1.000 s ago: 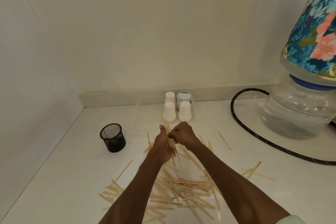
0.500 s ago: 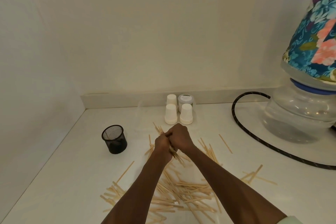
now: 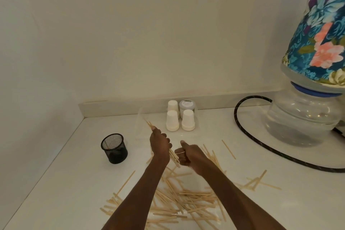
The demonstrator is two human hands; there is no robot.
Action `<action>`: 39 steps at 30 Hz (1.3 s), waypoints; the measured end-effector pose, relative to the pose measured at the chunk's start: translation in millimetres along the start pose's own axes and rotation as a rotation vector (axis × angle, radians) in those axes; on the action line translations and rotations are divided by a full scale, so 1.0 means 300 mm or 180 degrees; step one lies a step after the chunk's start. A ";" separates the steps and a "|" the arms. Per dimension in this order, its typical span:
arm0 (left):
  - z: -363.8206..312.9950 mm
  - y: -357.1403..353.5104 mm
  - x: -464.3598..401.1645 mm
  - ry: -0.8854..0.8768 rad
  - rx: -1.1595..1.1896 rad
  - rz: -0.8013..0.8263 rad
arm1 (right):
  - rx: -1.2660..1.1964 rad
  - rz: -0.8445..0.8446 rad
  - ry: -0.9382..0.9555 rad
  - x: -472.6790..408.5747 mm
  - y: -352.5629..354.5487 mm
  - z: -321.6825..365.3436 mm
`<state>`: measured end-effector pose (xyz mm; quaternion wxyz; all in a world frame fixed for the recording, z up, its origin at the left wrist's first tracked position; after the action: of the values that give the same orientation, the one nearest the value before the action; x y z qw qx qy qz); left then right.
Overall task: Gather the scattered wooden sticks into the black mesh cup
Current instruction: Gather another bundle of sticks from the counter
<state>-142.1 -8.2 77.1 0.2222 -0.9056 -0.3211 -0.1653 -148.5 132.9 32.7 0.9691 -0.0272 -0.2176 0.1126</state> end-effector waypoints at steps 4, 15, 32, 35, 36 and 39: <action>-0.050 -0.045 0.049 -0.0645 -0.0256 0.0016 | -0.1890 0.0486 -0.0413 0.037 -0.107 -0.049; -0.092 -0.110 0.120 -0.1062 -0.0444 0.0275 | -0.2766 0.0621 -0.0348 0.063 -0.186 0.080; -0.102 -0.124 0.164 -0.1549 -0.0879 0.0349 | -0.3090 0.0776 -0.0441 0.079 -0.206 0.076; -0.109 -0.139 0.179 -0.1668 -0.1059 0.0454 | -0.3224 0.0984 -0.0304 0.087 -0.220 0.101; -0.108 -0.138 0.178 -0.1678 -0.1132 0.0420 | -0.3281 0.1064 -0.0271 0.091 -0.227 0.113; -0.099 -0.133 0.170 -0.1597 -0.1127 0.0365 | -0.3185 0.1140 -0.0220 0.094 -0.225 0.125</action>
<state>-135.2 30.4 136.6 -0.0163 -0.9594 -0.2806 0.0228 -125.7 73.9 85.3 0.7956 -0.5192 -0.2684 0.1597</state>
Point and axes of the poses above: each hand's wrist, its own x-axis away from the middle knuckle, its own y-axis out of the back of the hand, z = x × y, the point moved 8 cm from there along -x, towards the middle knuckle, and after that the axes turned 6 degrees about y, right-handed, at the moved point
